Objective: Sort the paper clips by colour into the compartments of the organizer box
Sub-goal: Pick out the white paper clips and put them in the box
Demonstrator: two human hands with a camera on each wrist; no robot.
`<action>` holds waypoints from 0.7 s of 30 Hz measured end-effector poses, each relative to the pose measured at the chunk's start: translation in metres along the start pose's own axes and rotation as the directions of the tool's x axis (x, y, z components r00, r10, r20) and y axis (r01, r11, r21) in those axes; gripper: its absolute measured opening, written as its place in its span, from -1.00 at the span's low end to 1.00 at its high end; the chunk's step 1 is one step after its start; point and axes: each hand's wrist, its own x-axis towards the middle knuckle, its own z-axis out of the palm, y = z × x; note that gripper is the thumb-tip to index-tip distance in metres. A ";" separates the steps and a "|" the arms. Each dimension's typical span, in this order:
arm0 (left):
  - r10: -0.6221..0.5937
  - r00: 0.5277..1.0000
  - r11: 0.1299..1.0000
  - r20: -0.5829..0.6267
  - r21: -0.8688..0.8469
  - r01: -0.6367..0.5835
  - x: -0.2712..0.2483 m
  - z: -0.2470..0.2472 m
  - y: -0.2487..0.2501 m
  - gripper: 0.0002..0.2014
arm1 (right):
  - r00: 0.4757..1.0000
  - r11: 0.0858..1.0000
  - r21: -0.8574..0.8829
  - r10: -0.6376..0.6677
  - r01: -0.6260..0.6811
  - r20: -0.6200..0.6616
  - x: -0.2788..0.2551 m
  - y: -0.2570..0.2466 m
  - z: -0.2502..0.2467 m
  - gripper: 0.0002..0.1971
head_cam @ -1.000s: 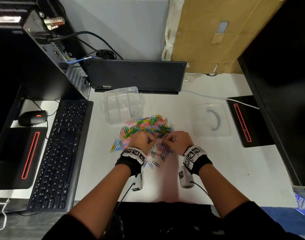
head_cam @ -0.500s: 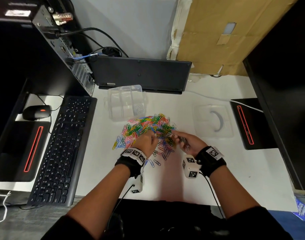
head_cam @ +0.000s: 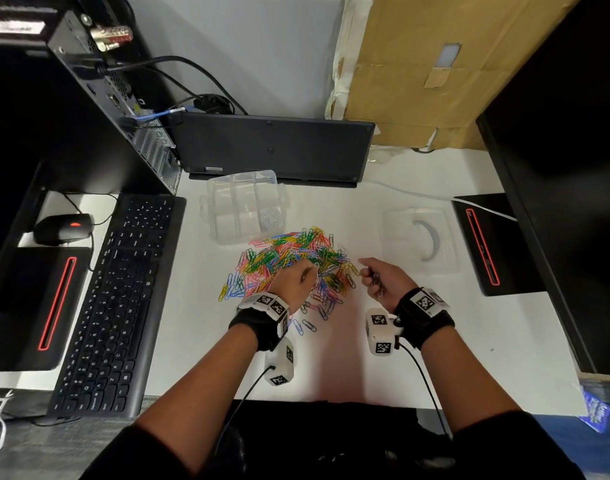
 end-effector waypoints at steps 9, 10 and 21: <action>-0.161 0.987 0.949 -0.001 -0.276 0.154 0.003 0.000 0.004 -0.75 | 0.881 0.538 -0.766 -0.468 0.352 0.077 0.004 0.009 0.005 -0.86; -0.153 0.988 0.946 -0.004 -0.289 0.145 0.004 0.000 0.004 -0.74 | 0.857 0.478 -0.796 -0.506 0.371 0.096 0.005 0.010 0.005 -0.89; -0.224 0.974 0.881 0.002 -0.426 0.204 0.012 0.000 0.009 -0.63 | 0.830 0.357 -0.847 -0.535 0.394 0.161 0.007 0.010 0.012 -0.94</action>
